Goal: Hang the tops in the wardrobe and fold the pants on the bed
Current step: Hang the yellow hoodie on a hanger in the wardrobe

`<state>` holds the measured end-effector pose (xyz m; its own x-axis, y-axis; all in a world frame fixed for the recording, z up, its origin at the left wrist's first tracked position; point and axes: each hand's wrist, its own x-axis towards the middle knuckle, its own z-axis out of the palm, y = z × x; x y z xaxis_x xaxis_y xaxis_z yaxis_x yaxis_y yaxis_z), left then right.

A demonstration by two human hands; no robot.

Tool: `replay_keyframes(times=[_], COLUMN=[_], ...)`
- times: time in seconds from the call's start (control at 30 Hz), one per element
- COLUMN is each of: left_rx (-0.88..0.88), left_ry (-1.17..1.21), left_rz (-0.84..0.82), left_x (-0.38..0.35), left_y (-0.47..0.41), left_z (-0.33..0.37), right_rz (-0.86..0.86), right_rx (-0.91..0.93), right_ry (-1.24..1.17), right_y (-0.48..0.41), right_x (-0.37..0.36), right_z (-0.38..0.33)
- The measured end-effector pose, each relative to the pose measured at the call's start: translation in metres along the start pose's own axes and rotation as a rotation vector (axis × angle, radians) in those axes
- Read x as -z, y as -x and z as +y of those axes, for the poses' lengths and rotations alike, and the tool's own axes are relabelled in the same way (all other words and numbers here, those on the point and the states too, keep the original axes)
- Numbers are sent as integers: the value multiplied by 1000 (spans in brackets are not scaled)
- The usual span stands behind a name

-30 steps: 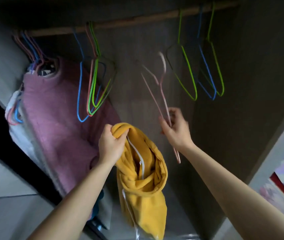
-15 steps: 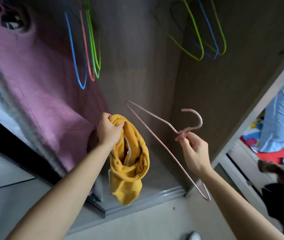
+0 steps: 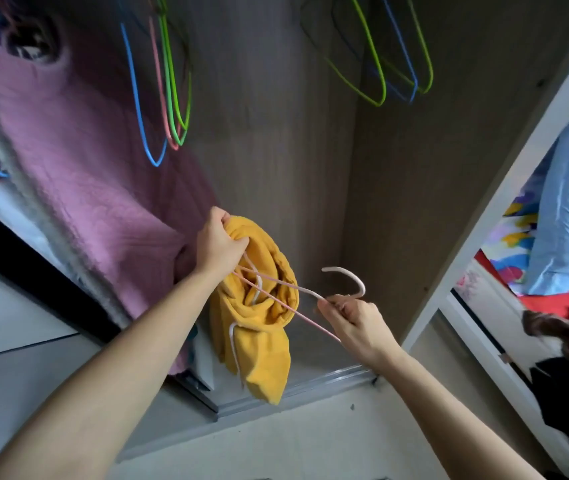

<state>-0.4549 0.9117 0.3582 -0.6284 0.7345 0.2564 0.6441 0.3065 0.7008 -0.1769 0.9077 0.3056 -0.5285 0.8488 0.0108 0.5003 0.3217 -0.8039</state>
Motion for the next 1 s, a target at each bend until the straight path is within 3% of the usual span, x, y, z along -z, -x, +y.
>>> replay_keyframes(times=[0.2, 0.27, 0.37, 0.43, 0.6, 0.7, 0.83, 0.9, 1.0], left_rx=[-15, -16, 53, 129, 158, 250, 415, 402, 335], left_ry=[275, 330, 347, 368, 561, 722, 885, 895, 949], left_rz=[-123, -133, -129, -109, -243, -328, -197, -184, -294], left_x=[17, 24, 31, 32, 17, 10, 12, 15, 15], left_y=[11, 10, 10, 10, 20, 26, 18, 11, 5], left_z=[29, 34, 31, 29, 53, 64, 70, 74, 80], right_rz=[-63, 15, 231, 269, 72, 156, 391, 376, 260], right_rx=[-132, -164, -7, 49, -175, -227, -22, 82, -42], right_ry=[-1, -66, -259, -308, -76, -110, -310, -273, -159], right_y=[-35, -43, -40, -31, -32, -36, -32, -27, -32], right_x=[-17, -13, -10, -16, -28, -23, -18, -23, -26], right_z=[-19, -21, -22, -19, -6, -1, 3, 3, 3])
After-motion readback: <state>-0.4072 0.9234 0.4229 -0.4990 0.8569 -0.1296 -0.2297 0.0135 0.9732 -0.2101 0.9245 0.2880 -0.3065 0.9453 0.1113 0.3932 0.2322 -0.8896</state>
